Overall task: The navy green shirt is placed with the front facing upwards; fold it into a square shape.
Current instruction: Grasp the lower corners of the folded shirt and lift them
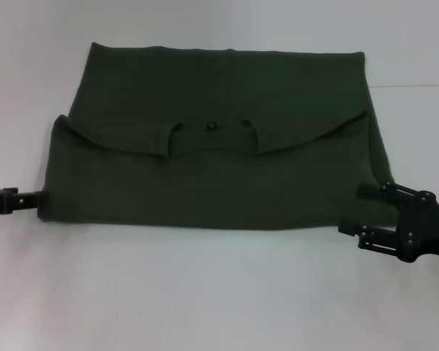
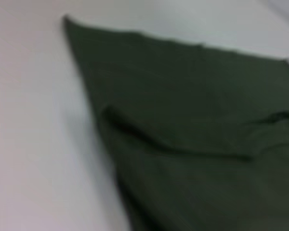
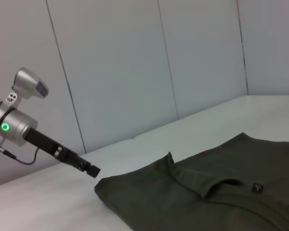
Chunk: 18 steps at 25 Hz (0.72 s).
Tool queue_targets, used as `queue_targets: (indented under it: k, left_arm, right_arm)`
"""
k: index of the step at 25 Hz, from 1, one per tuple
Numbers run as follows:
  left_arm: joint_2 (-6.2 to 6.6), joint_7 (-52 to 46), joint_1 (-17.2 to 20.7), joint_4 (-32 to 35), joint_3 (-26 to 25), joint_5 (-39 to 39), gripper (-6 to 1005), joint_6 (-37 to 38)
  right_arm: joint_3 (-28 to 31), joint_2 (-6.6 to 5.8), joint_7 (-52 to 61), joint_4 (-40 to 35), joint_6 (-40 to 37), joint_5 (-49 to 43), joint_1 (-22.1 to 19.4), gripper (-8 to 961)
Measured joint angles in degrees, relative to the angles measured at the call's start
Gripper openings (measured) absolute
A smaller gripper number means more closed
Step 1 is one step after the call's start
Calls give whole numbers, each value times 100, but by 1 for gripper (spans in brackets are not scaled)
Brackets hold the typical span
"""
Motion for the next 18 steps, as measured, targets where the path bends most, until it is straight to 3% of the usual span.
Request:
queue_targets:
  k: [10, 18]
  left_arm:
    - [-115, 1, -38, -92, 408, 219, 750, -237]
    - [-115, 17, -121, -206, 571, 183, 747, -240]
  right_arm:
    - [-28, 8, 10, 73, 30, 5, 4, 827]
    - [16, 8, 90, 72, 8, 6, -19, 825]
